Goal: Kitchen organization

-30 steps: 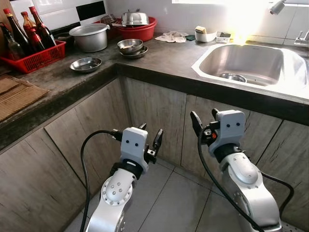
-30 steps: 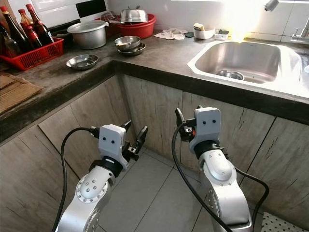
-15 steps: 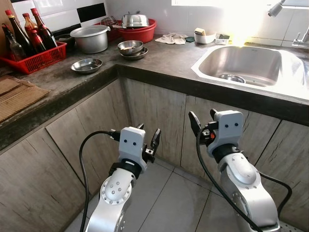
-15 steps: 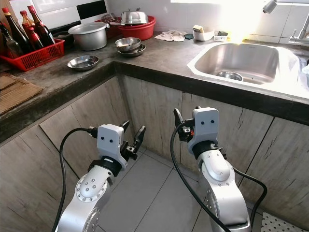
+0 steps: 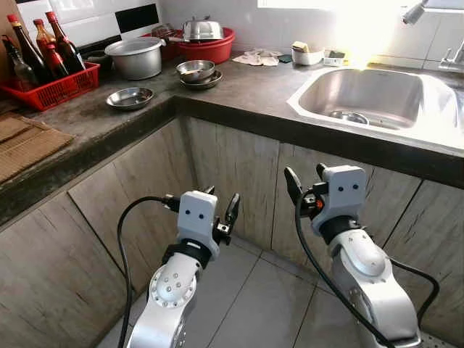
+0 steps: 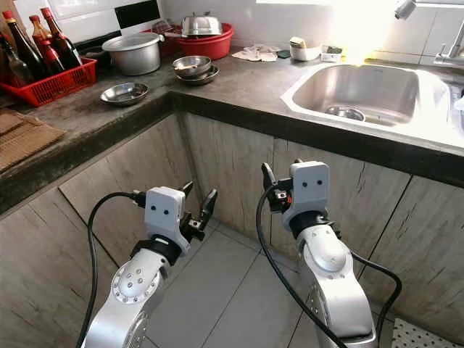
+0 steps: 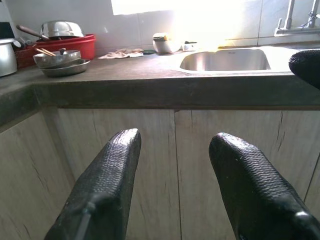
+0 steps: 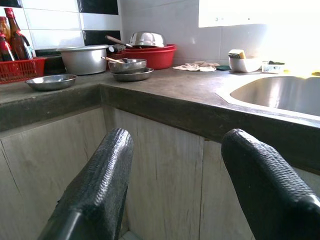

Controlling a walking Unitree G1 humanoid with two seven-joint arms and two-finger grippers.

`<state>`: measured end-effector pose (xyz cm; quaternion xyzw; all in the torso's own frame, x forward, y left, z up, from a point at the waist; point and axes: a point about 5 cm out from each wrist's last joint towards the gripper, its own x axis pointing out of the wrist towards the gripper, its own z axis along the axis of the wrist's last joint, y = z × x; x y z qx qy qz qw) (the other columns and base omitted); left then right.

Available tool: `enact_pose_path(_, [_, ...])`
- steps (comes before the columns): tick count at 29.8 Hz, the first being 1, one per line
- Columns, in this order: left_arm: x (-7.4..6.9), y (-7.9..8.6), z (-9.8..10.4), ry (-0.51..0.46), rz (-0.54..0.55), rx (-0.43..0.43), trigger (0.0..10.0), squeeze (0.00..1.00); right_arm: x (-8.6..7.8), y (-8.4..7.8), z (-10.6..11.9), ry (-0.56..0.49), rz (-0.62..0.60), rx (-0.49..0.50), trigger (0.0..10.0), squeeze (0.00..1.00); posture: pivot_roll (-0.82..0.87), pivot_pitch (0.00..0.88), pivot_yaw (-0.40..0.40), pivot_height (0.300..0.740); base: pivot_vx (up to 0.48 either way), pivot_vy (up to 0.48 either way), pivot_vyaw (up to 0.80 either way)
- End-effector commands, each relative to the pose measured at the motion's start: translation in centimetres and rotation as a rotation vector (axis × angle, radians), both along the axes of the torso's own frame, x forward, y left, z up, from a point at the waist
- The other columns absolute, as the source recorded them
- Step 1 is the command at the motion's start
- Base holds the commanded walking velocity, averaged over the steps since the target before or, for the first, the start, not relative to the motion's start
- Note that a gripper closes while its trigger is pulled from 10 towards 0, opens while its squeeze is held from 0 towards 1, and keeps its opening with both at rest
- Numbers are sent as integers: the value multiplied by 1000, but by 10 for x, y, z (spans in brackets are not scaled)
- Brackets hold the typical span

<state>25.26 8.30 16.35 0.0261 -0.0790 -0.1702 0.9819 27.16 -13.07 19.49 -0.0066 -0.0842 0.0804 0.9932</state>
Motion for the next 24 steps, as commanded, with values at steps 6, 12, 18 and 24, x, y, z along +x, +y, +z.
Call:
enact_pose_path(6, [-1, 1, -2, 1, -5, 14, 10000, 0, 1, 2, -3, 18, 5, 1, 10000, 0, 74, 15, 19, 740, 210, 0, 0])
enact_pose_path(12, [-1, 1, -2, -4, -9, 14, 10000, 0, 1, 2, -3, 17, 8, -1, 10000, 0, 74, 11, 19, 740, 287, 0, 0])
enact_pose_path(18, [-1, 1, -1, -5, -12, 16, 10000, 0, 2, 2, -2, 15, 7, 0, 10000, 0, 74, 15, 20, 740, 301, 0, 0])
enact_pose_path(24, [0, 0, -1, -3, -10, 14, 10000, 0, 3, 2, 0, 8, 8, 1, 10000, 0, 76, 21, 18, 740, 306, 0, 0])
